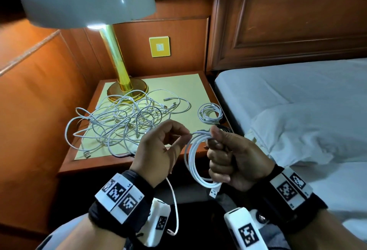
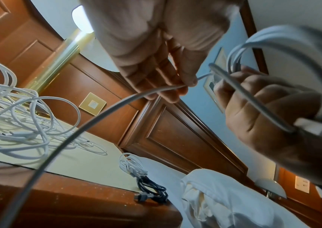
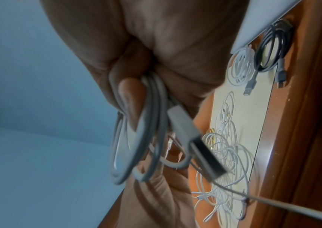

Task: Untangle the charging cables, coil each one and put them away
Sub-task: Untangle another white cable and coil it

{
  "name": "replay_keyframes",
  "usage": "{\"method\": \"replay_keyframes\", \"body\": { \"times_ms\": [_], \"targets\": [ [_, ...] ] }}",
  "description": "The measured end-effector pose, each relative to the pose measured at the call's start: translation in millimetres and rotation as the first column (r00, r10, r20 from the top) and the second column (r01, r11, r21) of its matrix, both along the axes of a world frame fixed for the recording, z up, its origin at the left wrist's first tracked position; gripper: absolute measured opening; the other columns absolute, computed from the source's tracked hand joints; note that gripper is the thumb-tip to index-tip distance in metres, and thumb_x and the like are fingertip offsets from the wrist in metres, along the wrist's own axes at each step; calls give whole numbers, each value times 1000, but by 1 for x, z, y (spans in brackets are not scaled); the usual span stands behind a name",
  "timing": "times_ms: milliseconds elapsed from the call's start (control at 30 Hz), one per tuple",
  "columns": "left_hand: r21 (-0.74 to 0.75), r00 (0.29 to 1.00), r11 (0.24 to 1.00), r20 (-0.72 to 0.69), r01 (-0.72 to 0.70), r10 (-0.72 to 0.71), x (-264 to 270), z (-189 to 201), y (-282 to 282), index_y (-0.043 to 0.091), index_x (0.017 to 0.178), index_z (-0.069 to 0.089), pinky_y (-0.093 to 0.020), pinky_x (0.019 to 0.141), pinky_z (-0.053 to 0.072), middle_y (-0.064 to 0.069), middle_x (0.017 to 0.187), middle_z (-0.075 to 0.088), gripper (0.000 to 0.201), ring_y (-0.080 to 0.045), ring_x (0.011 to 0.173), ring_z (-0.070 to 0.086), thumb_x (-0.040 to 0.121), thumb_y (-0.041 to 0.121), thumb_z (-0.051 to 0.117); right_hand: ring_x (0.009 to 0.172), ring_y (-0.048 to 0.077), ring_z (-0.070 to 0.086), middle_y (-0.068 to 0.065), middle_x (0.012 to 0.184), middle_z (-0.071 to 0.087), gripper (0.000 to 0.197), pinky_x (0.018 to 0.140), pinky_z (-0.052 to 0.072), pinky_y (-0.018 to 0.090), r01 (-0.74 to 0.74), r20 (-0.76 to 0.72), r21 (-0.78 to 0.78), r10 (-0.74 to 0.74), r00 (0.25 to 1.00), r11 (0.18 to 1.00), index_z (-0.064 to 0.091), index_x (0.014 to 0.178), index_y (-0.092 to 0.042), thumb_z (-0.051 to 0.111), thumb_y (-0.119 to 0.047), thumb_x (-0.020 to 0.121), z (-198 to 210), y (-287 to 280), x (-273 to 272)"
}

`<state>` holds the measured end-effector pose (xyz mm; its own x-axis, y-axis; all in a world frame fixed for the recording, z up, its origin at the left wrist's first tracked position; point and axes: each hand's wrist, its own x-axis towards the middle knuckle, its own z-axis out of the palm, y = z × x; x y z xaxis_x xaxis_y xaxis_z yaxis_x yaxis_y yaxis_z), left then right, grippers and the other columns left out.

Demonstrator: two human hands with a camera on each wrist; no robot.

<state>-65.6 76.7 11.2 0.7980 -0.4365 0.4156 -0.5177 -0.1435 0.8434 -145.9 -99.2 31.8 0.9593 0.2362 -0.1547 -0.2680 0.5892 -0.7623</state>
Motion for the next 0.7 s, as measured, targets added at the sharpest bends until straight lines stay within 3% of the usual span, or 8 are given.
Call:
{"method": "replay_keyframes", "body": {
  "times_ms": [133,233,300,367,467,567,633,700],
  "targets": [
    [13,990,997,-120,-78,79,-3,-2,-3,24,83,75,-21,66,49,10,77,73,17,-6,68,64,84,8,77,32,6,16,-7,43,22,41,40,17,19,93,-14,-45,-93,996,995,40,60,-20,46,-42,95,0,4,3],
    [16,985,998,-163,-53,55,-6,0,-6,25,88,77,-27,67,53,8,79,75,24,-10,70,67,94,5,65,32,7,16,-5,44,21,39,42,14,22,183,-14,-82,-185,983,980,38,62,-18,50,-41,91,-2,7,6],
    [-4,982,1000,-188,-21,19,-8,3,-7,24,95,77,-35,77,57,4,88,77,24,-18,81,71,101,17,56,32,8,15,-5,44,21,39,41,15,21,228,-9,-87,-229,973,970,37,63,-17,51,-41,91,-3,8,8],
    [-53,964,998,-260,34,-46,-11,5,-7,21,102,77,-33,86,55,3,96,77,29,-16,93,72,98,36,52,33,8,15,-4,45,21,39,40,18,19,259,1,-97,-260,966,961,36,64,-17,51,-41,91,-4,8,9],
    [-70,941,993,-317,98,-115,-12,3,-5,20,104,75,-41,89,56,-1,96,76,37,-20,94,72,84,50,66,34,8,15,-3,46,21,39,40,19,19,300,25,-118,-299,954,947,37,64,-17,51,-41,92,-7,9,10],
    [-53,933,993,-339,107,-119,-12,-2,-7,18,106,72,-41,84,58,-5,96,76,23,-18,86,72,85,24,76,35,9,16,-3,46,24,40,39,22,19,337,73,-181,-329,942,924,41,63,-17,53,-41,92,-11,12,11],
    [-110,913,991,-392,79,-117,-14,-3,-10,10,107,69,-37,80,56,-8,92,75,19,-17,82,70,90,0,68,37,9,16,-1,48,25,44,40,23,20,357,102,-229,-342,934,906,44,62,-18,57,-44,94,-15,14,11],
    [-190,873,980,-465,62,-145,-17,-2,-13,7,113,64,-36,78,55,-11,87,73,26,-20,77,69,93,-10,60,39,10,17,0,49,26,45,41,22,21,376,115,-254,-358,927,891,45,62,-19,59,-46,93,-18,14,13]
  ]
}}
